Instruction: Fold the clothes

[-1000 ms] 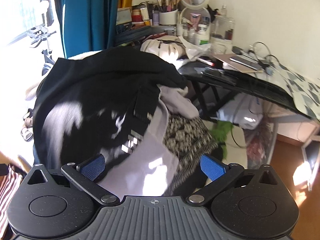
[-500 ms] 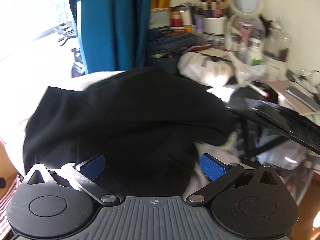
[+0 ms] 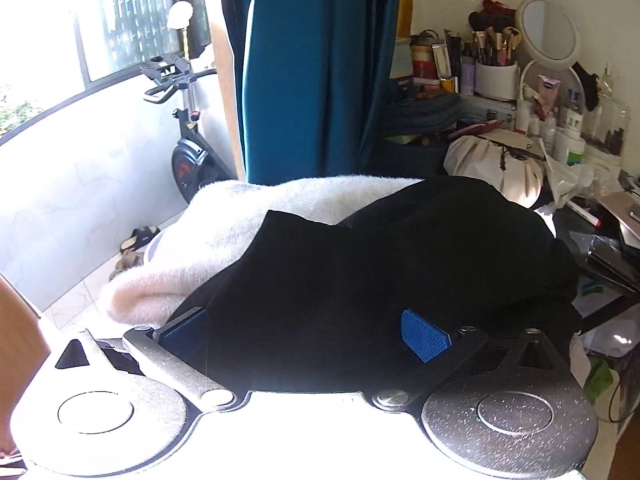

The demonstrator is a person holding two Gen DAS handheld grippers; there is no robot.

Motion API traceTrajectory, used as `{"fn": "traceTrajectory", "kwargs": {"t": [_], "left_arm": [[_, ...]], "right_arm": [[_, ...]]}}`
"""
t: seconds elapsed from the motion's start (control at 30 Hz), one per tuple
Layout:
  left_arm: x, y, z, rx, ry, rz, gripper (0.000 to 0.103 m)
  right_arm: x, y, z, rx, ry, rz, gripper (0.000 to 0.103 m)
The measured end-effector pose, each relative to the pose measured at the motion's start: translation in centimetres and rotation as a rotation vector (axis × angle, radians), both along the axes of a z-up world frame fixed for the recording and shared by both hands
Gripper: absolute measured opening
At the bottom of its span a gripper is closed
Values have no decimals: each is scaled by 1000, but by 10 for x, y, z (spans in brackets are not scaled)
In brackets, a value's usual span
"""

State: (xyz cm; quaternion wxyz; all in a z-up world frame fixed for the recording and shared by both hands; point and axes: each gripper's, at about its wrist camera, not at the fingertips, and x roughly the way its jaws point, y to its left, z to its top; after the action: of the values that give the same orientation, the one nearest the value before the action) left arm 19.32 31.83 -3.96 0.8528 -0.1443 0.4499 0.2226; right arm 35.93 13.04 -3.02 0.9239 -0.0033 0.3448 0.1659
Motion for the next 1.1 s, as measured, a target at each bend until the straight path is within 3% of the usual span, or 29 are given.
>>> {"fn": "traceTrajectory", "kwargs": {"t": [0.13,0.2,0.27,0.33,0.37,0.43,0.53,0.67,0.73,0.8,0.9,0.97,1.03,1.1], "left_arm": [[-2,24,-3,-6,6,-15,103],[-1,31,-5,-21,5,-19,103],[1,37,-7,-34,5,-28,103],[7,37,-9,-40,3,-51,103],[11,36,-9,-40,0,-65,103],[19,31,-7,-39,-6,-92,103],[28,22,-4,-42,-22,-136,103],[37,9,-2,-40,-33,-187,103],[42,2,-5,-47,-31,-215,103],[47,-8,-8,-42,-23,-258,103],[54,-21,-12,-8,-7,-306,103],[55,-21,-12,-26,-19,-296,103],[56,-18,-13,-56,-26,-274,103],[54,-12,-14,-62,-24,-254,103]], "right_arm": [[7,25,-9,-65,8,-100,102],[6,25,-11,-71,-7,-119,94],[2,20,-10,-66,-19,-122,61],[-3,9,-9,-44,-21,-107,39],[-4,3,-9,-39,-16,-110,19],[-5,-15,-12,-4,2,-120,4],[-8,-44,-15,74,21,-146,2],[-24,-64,-8,97,-13,-179,1],[-29,-75,-5,61,-40,-238,0],[-34,-91,0,-59,-133,-371,0],[-28,-136,-6,12,-33,-427,0],[-33,-142,-9,5,1,-379,1],[-38,-141,-12,18,35,-328,8],[-45,-129,-16,79,74,-272,26]]}}
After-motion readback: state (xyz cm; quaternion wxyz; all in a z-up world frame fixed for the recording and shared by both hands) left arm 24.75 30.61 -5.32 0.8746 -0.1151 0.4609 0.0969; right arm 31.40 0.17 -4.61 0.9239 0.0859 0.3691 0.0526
